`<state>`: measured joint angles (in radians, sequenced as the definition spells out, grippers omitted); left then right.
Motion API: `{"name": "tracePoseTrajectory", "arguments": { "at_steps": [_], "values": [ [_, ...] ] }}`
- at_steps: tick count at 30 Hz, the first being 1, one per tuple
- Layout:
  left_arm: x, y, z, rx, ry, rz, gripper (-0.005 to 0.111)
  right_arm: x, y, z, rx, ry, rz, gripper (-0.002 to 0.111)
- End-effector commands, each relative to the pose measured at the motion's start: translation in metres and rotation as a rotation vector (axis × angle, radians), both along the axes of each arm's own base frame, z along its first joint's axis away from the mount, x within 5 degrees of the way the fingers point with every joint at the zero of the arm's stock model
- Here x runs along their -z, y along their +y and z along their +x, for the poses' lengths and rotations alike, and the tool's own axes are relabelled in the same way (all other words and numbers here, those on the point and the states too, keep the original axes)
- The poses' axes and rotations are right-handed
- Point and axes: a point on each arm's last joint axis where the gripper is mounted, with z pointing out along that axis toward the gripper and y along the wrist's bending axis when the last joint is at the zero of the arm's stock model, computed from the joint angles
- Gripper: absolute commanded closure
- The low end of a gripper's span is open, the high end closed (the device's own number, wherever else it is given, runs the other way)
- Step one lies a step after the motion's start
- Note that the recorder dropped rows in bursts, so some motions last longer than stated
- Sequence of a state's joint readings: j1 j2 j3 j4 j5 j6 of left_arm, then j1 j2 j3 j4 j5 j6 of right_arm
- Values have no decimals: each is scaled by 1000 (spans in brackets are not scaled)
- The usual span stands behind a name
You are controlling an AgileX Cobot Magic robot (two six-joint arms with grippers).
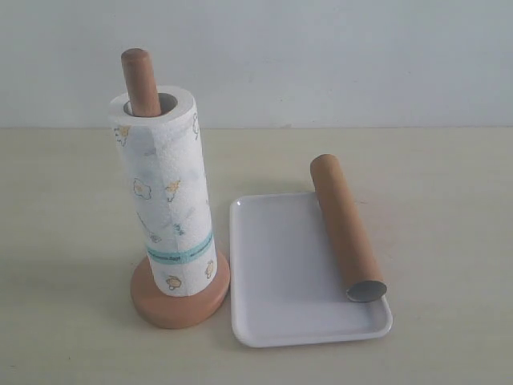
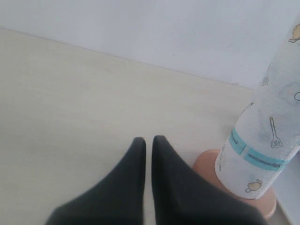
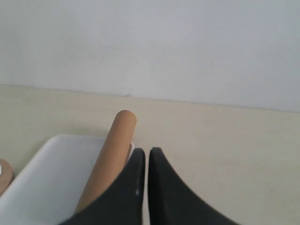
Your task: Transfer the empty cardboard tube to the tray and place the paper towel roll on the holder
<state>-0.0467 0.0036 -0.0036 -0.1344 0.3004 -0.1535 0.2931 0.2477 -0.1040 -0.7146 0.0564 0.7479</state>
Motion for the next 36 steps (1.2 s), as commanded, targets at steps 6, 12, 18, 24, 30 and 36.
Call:
{"name": "tracePoseTrajectory", "arguments": {
  "at_steps": [6, 12, 18, 24, 30, 36],
  "values": [
    [0, 0, 0, -2, -12, -3, 103, 20, -11, -20, 90, -126, 61, 106],
    [0, 0, 0, -2, -12, -3, 103, 20, -12, -19, 95, -116, 86, 106],
    [0, 0, 0, -2, -12, -3, 103, 20, -12, -19, 98, -89, 216, 106],
    [0, 0, 0, -2, -12, -3, 103, 21, -12, -19, 105, -81, 226, 106],
    [0, 0, 0, -2, -12, -3, 103, 26, -12, -19, 113, -9, 292, 106],
    [0, 0, 0, -2, -12, -3, 103, 32, -9, -20, 72, 14, 73, 106]
  ]
}}
